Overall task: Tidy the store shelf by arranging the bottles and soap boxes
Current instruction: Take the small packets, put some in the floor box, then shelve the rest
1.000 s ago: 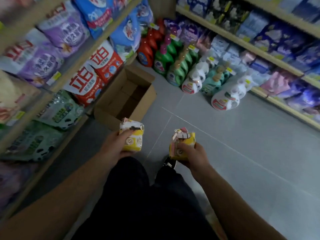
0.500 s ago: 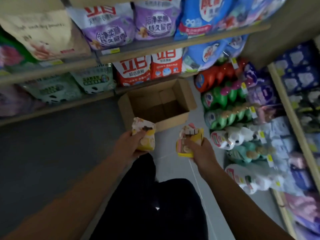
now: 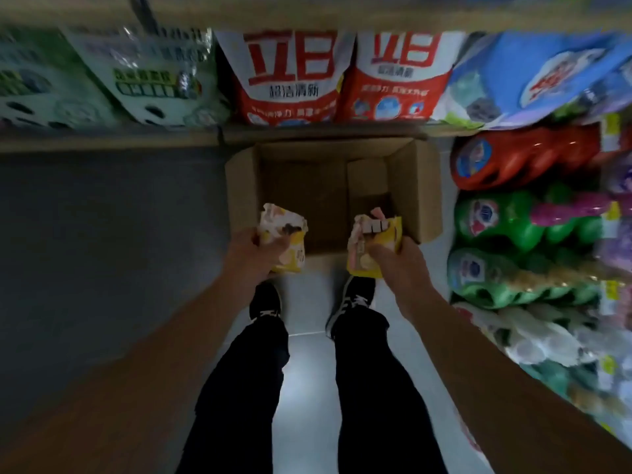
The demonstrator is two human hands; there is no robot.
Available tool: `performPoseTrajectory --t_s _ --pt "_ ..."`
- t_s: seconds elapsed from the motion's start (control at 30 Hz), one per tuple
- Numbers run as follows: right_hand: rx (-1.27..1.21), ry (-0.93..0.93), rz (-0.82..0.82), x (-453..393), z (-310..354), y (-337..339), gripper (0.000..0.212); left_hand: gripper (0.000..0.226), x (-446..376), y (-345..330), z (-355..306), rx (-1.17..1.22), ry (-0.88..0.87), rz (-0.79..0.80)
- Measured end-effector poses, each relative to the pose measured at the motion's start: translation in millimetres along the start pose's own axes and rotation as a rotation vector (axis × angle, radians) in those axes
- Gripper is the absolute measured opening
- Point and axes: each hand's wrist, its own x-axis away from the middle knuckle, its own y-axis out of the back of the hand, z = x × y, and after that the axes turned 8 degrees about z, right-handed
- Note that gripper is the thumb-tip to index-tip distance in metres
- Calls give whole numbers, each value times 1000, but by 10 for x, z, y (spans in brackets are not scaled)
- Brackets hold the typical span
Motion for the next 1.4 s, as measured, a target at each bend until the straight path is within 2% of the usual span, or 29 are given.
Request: performPoseTrajectory --t_s 0.17,0.27,0.4,0.47,0.57,0.7,0.77,0.83,0.87,1.0,1.1,1.2,1.4 --pt "74 -41 47 -1583 -595 -319 30 19 -1512 -252 499 -5 13 -148" --pt "140 -43 89 -2367 -931 -544 33 41 -2289 -337 844 -20 52 -188" --pt "218 -50 134 -3180 -1314 -825 34 48 -3060 -408 1262 -71 73 -195" --pt "222 -52 152 -3467 -1455 -962 38 49 -3329 -450 1409 -41 70 -168" --pt "276 -67 150 -3755 -1583 -1104 51 49 -3548 -475 1545 -69 45 -219" --pt "442 -68 165 -3928 -1628 -1183 59 49 -3671 -484 1572 -262 26 -294" --pt "568 -57 116 -3902 -1566 -1188 74 47 -3668 -495 1511 -362 11 -316" --pt "628 -77 72 -3816 -1481 -1158 92 46 -3604 -512 1434 -397 12 -316" --pt "623 -97 61 -3735 -1428 -1137 93 44 -3536 -513 1392 -398 17 -305" --pt "581 2 97 -3120 -1162 -978 63 35 -2936 -474 1170 -529 18 -267" --pt "596 33 194 -2359 -816 -758 50 30 -2163 -424 878 -559 -1 -241" --pt "603 34 271 -1479 -370 -449 43 25 -1245 -338 523 -504 -15 -134" --pt "626 68 300 485 385 121 43 25 711 -50 -19 -485 8 47"
